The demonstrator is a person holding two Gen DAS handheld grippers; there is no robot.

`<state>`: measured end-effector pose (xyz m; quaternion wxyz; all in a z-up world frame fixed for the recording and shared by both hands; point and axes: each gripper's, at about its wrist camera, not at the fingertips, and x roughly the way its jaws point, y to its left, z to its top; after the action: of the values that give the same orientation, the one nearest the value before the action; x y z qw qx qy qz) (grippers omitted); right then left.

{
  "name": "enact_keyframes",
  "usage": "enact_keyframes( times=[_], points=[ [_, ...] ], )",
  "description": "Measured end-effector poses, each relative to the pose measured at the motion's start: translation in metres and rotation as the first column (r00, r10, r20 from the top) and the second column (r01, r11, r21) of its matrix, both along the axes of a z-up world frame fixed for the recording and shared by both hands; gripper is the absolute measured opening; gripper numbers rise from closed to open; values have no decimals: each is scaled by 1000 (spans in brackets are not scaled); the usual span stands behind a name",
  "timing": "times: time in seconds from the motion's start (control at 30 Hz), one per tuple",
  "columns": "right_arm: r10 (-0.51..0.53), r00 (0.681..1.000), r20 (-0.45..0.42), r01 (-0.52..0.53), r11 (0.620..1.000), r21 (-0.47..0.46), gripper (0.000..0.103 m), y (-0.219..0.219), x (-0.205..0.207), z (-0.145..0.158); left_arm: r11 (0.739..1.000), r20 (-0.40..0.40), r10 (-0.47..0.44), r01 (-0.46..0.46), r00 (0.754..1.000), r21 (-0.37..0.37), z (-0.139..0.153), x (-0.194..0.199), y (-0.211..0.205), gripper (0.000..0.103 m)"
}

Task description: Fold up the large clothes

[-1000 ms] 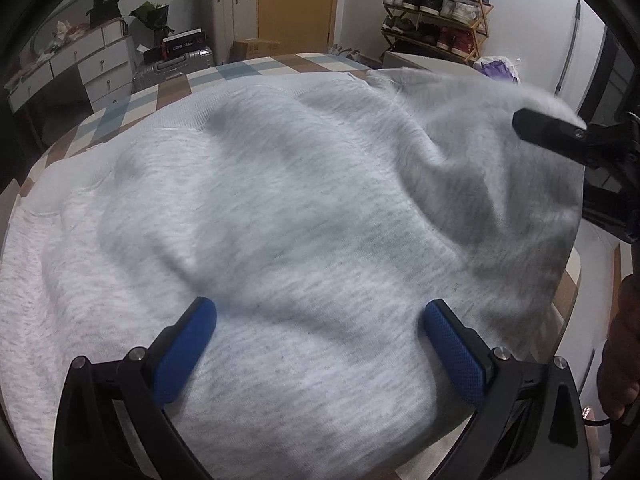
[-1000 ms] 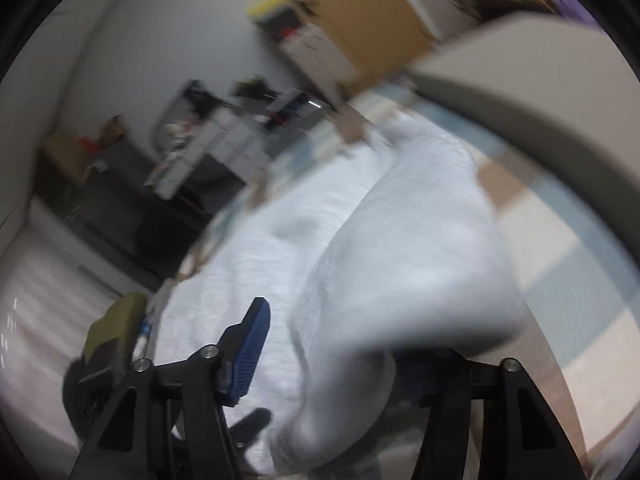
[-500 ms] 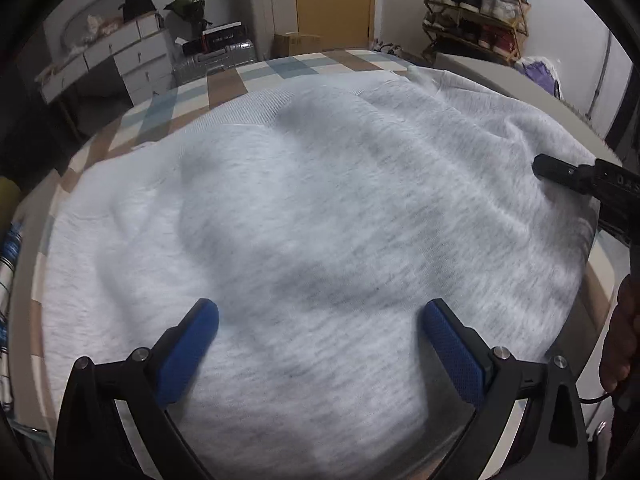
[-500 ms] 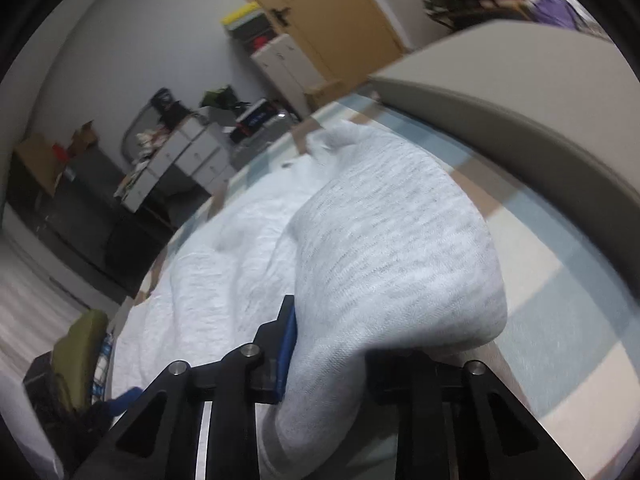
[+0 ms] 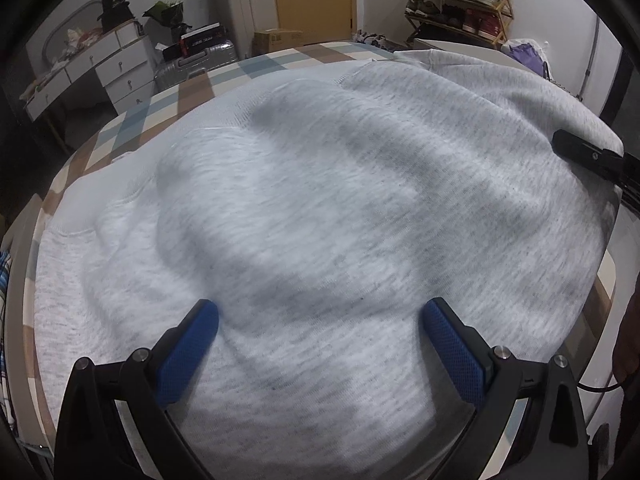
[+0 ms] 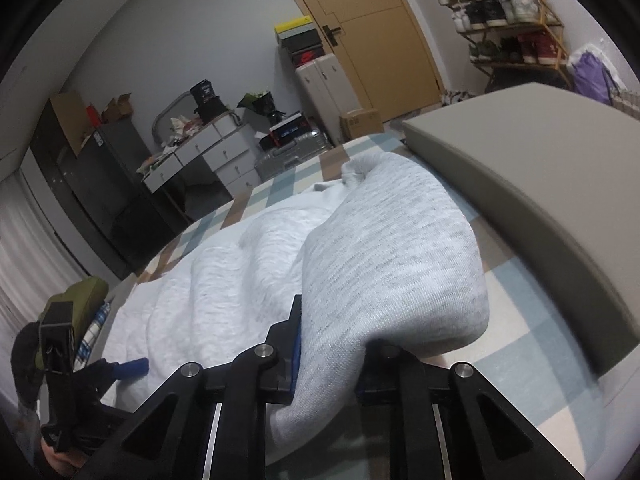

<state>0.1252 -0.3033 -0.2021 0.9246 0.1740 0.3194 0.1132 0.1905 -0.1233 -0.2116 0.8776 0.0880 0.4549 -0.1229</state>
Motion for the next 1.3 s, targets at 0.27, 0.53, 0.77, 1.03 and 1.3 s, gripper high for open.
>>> enact_keyframes(
  times=[0.27,0.53,0.77,1.03,1.3],
  points=[
    [25,989,144,3,981,-194,10,-5,-14,45,985,10,-167,166,986,43,4,16,-61,100],
    [112,955,275,-3,929,-369,10,26,-13,109,934,57,-279,285,959,-218,34,31,-67,81],
    [439,822,363,-161,791,-591,9,137,-54,138,902,93,47,-2,995,-432,71,-48,121,81],
    [727,679,106,-422,503,-754,5,283,-94,39,808,-7,273,-233,962,-541,51,-95,245,81],
    [748,663,-24,-576,490,-654,13,325,-94,2,737,-69,134,-146,989,-660,51,-88,231,81]
  ],
)
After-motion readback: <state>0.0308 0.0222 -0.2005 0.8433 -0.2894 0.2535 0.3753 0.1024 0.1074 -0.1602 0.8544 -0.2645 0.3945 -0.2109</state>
